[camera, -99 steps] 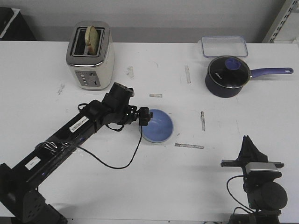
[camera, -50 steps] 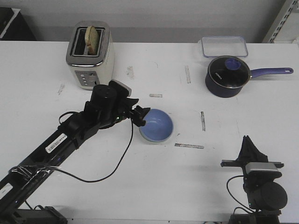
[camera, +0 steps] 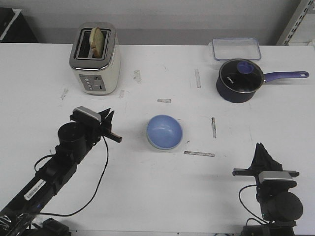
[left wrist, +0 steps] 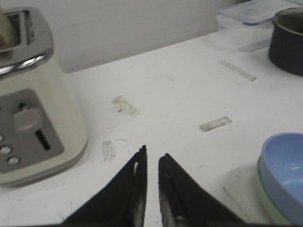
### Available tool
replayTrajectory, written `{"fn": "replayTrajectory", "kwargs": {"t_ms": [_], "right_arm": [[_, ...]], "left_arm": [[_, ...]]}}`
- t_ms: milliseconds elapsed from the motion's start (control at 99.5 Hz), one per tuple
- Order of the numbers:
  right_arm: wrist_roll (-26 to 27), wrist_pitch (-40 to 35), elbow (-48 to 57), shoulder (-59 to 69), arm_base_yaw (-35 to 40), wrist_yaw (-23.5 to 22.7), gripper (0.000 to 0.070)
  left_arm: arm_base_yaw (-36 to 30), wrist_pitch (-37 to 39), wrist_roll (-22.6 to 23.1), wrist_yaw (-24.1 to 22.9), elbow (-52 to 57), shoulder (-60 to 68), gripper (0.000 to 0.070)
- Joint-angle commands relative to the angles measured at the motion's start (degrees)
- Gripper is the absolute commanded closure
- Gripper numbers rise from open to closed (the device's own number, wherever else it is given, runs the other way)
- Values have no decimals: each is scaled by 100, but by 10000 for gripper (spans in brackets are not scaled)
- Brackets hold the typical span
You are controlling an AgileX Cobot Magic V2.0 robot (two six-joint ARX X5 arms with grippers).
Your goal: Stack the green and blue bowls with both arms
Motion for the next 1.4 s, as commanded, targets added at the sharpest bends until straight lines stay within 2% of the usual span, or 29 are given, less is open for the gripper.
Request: {"fn": "replayTrajectory", "kwargs": {"t_ms": [0,101,302,583,724,1146,1227,1388], "right_arm": [[-44,57,11,-7,9,-2,687],[-44,57,11,-7,9,-2,687],[-44,57,11,-7,9,-2,687],[-44,57,11,-7,9,-2,687],[-44,57,11,-7,9,-2,687],[-44,57,11,-7,9,-2,687],[-44,57,11,-7,9,-2,687],[-44,57,11,-7,9,-2,687]], "left_arm": [[138,83,-177,-28,-205,-221,698],[466,81,-223,-28,-629,-686,698],[1196,83,-850,-28,-1392,-1676,698],[2039,81,-857,-28,-2332,-3147,698],[2098,-175,-859,-22,-2385,-3786,698],[2094,-149,-844,-17,-2385,-5001,698],[2096,-588,-573,-20,-2385,-5082,697],[2092,-1379,-564,-17,-2411,-5104,697]]}}
